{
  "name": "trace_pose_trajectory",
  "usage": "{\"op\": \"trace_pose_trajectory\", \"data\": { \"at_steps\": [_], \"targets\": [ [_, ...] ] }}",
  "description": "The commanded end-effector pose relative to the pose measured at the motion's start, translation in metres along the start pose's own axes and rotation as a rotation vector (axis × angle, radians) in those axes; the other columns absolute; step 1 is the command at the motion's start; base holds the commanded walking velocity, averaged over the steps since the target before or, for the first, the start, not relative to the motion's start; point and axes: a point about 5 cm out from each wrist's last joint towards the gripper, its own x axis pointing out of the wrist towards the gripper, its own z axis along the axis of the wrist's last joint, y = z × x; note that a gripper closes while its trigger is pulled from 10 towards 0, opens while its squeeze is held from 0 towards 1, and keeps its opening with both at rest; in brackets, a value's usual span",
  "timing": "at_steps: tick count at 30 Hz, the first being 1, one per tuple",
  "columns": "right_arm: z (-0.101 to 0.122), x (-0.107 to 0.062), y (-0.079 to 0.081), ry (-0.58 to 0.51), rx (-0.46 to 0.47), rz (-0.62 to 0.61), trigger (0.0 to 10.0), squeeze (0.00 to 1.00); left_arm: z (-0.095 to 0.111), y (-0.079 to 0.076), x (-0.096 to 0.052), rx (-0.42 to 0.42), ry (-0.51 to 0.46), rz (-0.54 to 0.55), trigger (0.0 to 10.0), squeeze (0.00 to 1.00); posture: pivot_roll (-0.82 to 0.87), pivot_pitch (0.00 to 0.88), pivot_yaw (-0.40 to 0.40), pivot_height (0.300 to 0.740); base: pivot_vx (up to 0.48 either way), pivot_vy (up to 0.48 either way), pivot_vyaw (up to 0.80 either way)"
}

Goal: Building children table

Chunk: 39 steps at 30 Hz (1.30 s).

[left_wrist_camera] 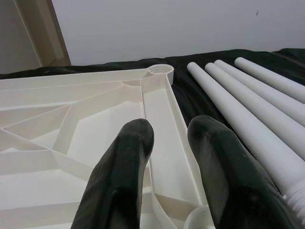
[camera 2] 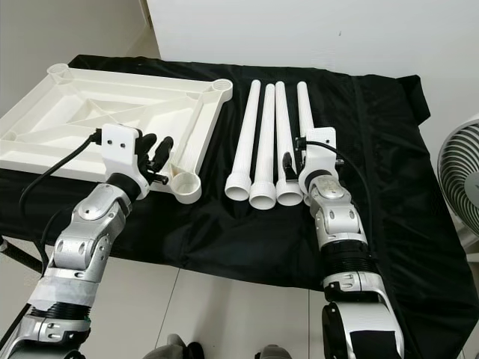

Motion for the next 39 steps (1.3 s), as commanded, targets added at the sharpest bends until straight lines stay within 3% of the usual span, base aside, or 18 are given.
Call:
{"op": "trace_pose_trajectory", "data": {
  "at_steps": [1, 10, 13, 16, 19, 23, 33, 39],
  "targets": [
    [-0.014, -0.003, -0.007, 0.055, 0.046, -0.034, 10.0, 0.0, -0.002, 0.003, -0.002, -0.001, 0.016, 0.017, 10.0, 0.0, -0.13, 0.1, 0.081, 0.74, 0.0, 0.0, 0.0],
    [-0.008, -0.004, -0.02, 0.018, 0.144, -0.086, 10.0, 0.0, -0.001, 0.002, -0.002, -0.008, 0.014, 0.022, 10.0, 0.0, -0.14, 0.087, 0.08, 0.74, 0.0, 0.0, 0.0],
    [-0.009, -0.005, -0.021, 0.051, 0.139, -0.064, 10.0, 0.0, -0.001, 0.002, -0.002, -0.009, 0.016, 0.023, 10.0, 0.0, -0.14, 0.086, 0.08, 0.74, 0.0, 0.0, 0.0],
    [-0.019, -0.004, -0.021, 0.178, 0.071, -0.01, 10.0, 0.0, -0.001, 0.001, -0.002, -0.009, 0.016, 0.024, 10.0, 0.0, -0.14, 0.087, 0.078, 0.74, 0.0, 0.0, 0.0],
    [-0.022, -0.005, -0.022, 0.216, 0.036, 0.001, 10.0, 0.0, 0.0, 0.002, -0.001, -0.009, 0.016, 0.026, 10.0, 0.0, -0.14, 0.087, 0.078, 0.74, 0.0, 0.0, 0.0],
    [-0.025, -0.005, -0.022, 0.299, 0.09, 0.071, 10.0, 0.0, 0.001, 0.003, -0.002, -0.013, 0.015, 0.037, 10.0, 0.0, -0.13, 0.09, 0.072, 0.74, 0.0, 0.0, 0.0],
    [-0.012, -0.005, -0.028, 0.355, 0.077, 0.172, 10.0, 0.0, 0.001, 0.004, -0.004, -0.02, 0.018, 0.046, 10.0, 0.0, -0.14, 0.1, 0.072, 0.74, 0.0, 0.0, 0.0],
    [-0.015, -0.012, -0.029, 0.47, 0.158, 0.238, 10.0, 0.0, 0.001, 0.005, -0.004, -0.025, 0.019, 0.059, 10.0, 0.0, -0.14, 0.111, 0.066, 0.74, 0.0, 0.0, 0.0]
  ]
}}
